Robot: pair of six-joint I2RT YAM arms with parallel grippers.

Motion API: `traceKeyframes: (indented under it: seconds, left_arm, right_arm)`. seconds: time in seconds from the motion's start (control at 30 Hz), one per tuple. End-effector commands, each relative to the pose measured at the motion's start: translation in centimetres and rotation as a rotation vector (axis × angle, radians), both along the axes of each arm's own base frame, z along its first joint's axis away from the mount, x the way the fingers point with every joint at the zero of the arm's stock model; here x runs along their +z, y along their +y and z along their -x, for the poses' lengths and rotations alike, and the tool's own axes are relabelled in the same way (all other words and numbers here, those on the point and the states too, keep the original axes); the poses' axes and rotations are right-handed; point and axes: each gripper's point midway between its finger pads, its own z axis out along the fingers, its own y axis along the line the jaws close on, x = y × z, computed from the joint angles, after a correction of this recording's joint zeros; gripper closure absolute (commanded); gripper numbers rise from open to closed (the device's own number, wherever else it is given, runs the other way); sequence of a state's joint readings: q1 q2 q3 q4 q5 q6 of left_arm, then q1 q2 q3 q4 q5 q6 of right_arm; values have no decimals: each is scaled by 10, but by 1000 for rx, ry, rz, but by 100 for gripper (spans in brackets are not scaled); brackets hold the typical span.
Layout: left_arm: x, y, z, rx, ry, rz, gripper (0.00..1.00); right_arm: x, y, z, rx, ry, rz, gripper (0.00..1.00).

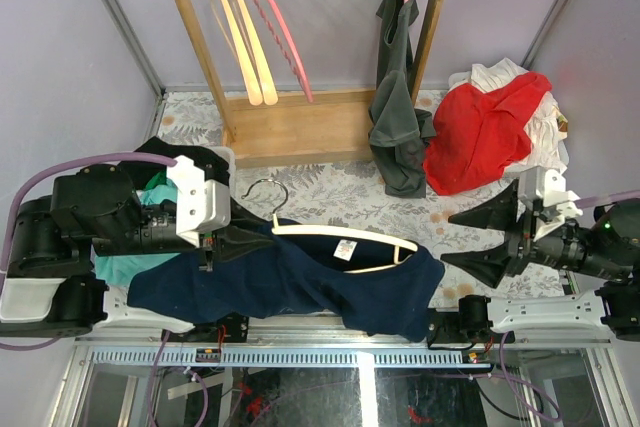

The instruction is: Place the t-shirt on the hanger

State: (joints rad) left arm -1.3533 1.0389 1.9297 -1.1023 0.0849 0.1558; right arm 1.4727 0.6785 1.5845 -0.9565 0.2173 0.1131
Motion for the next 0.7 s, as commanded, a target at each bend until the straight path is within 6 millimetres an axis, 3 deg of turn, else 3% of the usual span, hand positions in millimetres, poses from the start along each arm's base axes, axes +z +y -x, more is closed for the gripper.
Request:
traceKeyframes:
  seconds: [0.0,0.13,0.3,0.5,0.67]
  left_arm:
    - [21,-3,-1,7,0,89,100]
    - [21,-7,1,-7,-1,83,100]
    - [21,-10,1,-14,1,82,100]
    - [23,-9,3,-24,-1,93,100]
    - [20,-13,5,-37,2,83,100]
  right_arm:
    - [-8,18,8,59,6,30,29]
    - [-12,33,8,78,-13,66,29]
    - [-11,45,12,114,-21,79,42]
    - [-15,52,16,140,-18,95,75]
    - [-8,52,21,168,-23,66,77]
